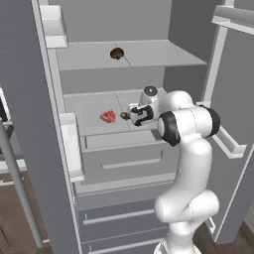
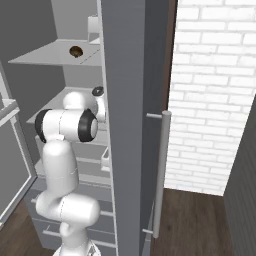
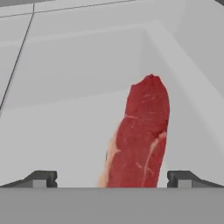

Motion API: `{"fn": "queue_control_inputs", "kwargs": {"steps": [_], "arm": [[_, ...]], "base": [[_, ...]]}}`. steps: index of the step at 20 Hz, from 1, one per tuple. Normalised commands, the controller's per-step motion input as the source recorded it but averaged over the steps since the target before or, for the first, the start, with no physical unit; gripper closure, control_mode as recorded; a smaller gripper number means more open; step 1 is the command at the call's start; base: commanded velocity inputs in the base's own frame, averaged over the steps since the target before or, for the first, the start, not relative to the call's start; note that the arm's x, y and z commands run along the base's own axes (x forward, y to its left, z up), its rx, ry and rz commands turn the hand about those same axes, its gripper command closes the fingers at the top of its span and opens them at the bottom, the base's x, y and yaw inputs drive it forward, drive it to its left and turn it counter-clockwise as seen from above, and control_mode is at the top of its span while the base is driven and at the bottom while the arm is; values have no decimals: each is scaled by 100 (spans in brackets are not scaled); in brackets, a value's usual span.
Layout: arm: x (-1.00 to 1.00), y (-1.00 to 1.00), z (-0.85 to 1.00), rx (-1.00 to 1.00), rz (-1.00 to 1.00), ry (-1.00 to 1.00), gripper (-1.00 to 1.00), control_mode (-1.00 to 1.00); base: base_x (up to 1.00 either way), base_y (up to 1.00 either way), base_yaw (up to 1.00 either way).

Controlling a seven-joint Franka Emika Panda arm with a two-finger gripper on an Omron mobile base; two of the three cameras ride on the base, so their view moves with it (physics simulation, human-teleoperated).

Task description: Place one mushroom and one steak in each tupperware on the nearby counter, to pack two identical lunches.

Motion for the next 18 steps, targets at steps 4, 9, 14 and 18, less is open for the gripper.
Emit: {"fn": "queue_control_inputs", "kwargs": {"steps": [4, 9, 14, 18], "arm": [[-6, -3, -57, 0, -10, -1, 100, -100], [-41, -15, -70, 0, -13, 0, 100, -100], [-9, -1, -16, 0, -4, 0, 100, -100], [-82, 7, 0, 0, 1, 3, 100, -100]], "base": [[0, 0, 0], [0, 0, 0], [0, 0, 0], [0, 0, 0]]}}
